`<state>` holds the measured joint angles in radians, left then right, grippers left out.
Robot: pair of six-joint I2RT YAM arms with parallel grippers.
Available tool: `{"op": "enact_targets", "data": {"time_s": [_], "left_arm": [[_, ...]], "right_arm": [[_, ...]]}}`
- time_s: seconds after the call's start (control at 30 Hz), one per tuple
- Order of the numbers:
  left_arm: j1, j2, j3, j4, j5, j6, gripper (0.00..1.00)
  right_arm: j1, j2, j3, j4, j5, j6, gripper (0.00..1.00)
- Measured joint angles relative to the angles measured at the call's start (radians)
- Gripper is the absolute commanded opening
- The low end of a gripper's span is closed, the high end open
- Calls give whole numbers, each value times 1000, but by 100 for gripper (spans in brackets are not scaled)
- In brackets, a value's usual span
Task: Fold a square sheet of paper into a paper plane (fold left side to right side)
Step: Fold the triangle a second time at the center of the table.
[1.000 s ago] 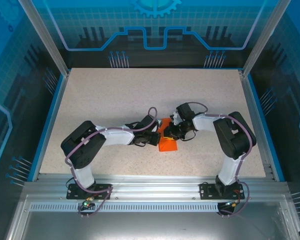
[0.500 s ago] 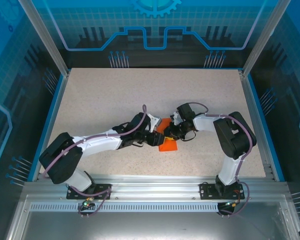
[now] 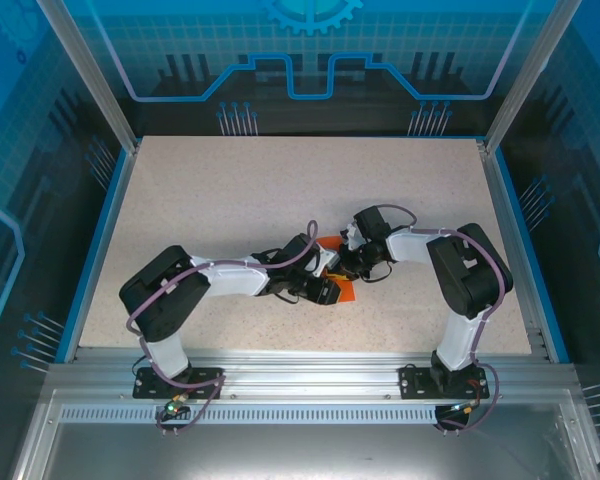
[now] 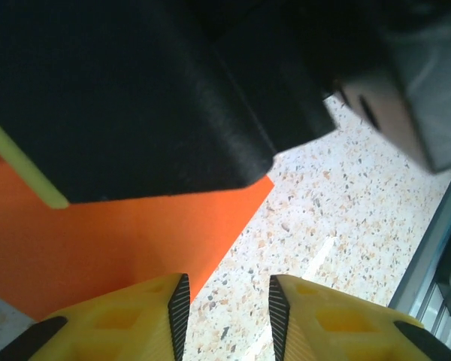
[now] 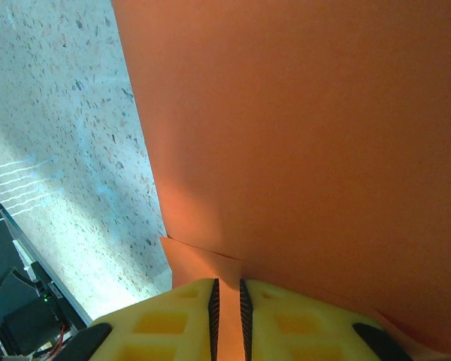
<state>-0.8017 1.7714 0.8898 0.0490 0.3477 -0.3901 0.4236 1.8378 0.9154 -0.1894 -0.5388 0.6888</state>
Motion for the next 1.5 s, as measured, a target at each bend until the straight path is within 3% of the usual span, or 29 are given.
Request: {"op": "enact_targets", "data": {"time_s": [0.5, 1.03, 1.3, 1.5], "left_arm": [[0, 3, -46, -8, -5, -1, 31], [0, -32, -143, 113, -29, -32, 21], [1, -32, -149, 118, -40, -50, 14], [2, -32, -153, 123, -40, -54, 11]], "right_arm": [[-1, 0, 0, -1, 0, 0, 18], [-4, 0, 8, -27, 3, -32, 16], [-85, -9, 8, -56, -6, -99, 13], [-107, -129, 2, -110, 5, -173, 10]]}}
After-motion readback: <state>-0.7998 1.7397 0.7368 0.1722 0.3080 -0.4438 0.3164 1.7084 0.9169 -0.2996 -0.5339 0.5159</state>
